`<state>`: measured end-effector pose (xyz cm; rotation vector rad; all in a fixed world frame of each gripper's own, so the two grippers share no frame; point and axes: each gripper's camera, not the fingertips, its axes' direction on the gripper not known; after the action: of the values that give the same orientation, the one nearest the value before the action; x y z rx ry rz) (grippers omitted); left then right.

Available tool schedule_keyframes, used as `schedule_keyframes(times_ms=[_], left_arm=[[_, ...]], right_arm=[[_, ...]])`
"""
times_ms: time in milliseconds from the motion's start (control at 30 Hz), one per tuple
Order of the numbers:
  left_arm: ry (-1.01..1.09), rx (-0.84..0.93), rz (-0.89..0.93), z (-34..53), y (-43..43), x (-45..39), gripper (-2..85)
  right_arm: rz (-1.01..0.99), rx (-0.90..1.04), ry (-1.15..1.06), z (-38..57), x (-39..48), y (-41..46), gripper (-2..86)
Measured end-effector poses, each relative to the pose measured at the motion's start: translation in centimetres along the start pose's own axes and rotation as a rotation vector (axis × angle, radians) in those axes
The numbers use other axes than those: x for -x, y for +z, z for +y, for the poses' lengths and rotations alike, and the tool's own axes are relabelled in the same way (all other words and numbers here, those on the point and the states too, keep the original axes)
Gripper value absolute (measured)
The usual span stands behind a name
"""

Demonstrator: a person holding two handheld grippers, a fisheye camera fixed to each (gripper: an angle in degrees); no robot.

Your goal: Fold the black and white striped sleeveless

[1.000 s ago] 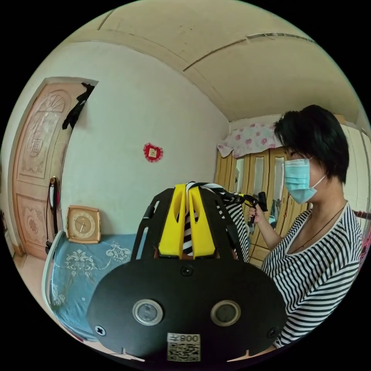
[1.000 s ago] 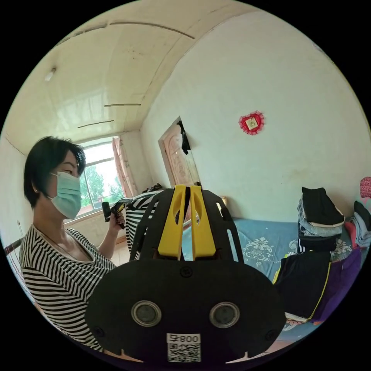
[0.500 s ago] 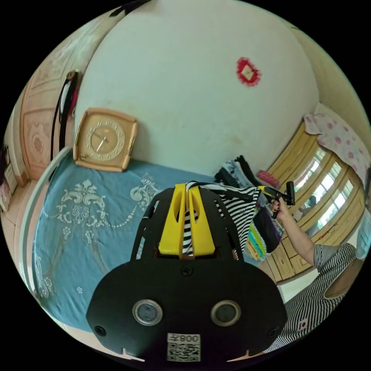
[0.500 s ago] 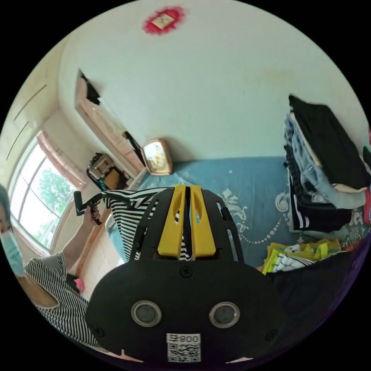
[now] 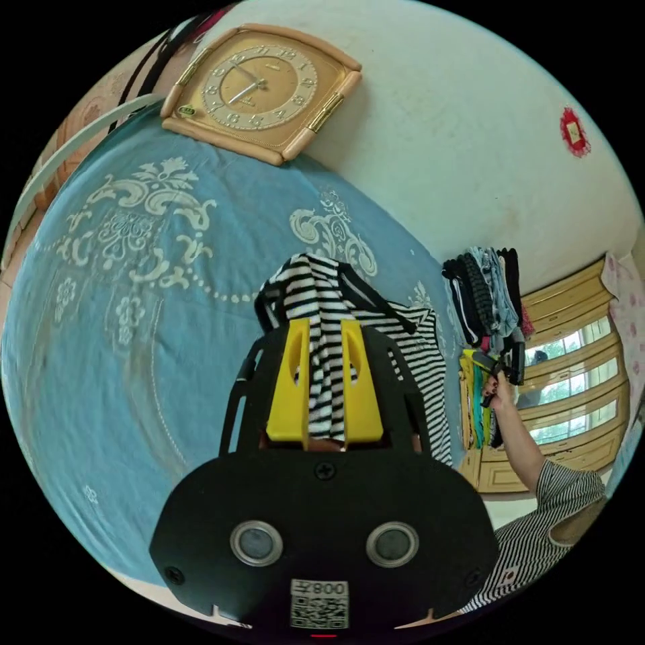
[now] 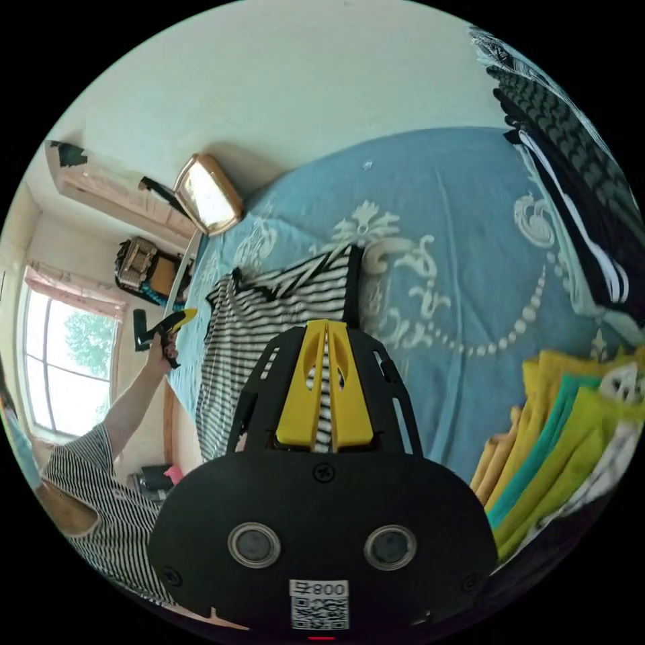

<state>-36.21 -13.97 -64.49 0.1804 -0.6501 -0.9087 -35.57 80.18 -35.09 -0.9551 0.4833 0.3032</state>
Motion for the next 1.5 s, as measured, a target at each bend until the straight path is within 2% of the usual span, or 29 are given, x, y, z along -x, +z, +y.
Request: schedule_keyframes(times_ms=[233,500,700,967,1267,1500], left_arm=[[-0.074,0.085,0.120,12.0,-7.6,7.5,8.0],[-0.359,0.090,0.236,26.1,-13.8,15.5,9.5],[-0.465,0.096,0.321,29.3,-14.6,19.7,10.9],[-0.500,0.133,0.325,30.0,-15.6,22.8,11.2],[-0.466,0.134,0.309,29.5,-18.4,23.0,6.9],[-0.466,0.105,0.319,31.5,-22.9,22.5,3.0]], right_arm=[[0.042,0.172,-0.017,14.1,5.6,3.9,5.2],[0.086,0.252,0.111,23.3,7.7,8.1,7.2],[0.057,0.293,0.157,26.1,8.3,11.2,7.6],[0.073,0.276,0.197,28.1,9.4,13.0,6.2],[0.098,0.263,0.222,30.7,10.4,13.9,5.2],[0.098,0.256,0.221,33.0,10.4,13.9,1.2]])
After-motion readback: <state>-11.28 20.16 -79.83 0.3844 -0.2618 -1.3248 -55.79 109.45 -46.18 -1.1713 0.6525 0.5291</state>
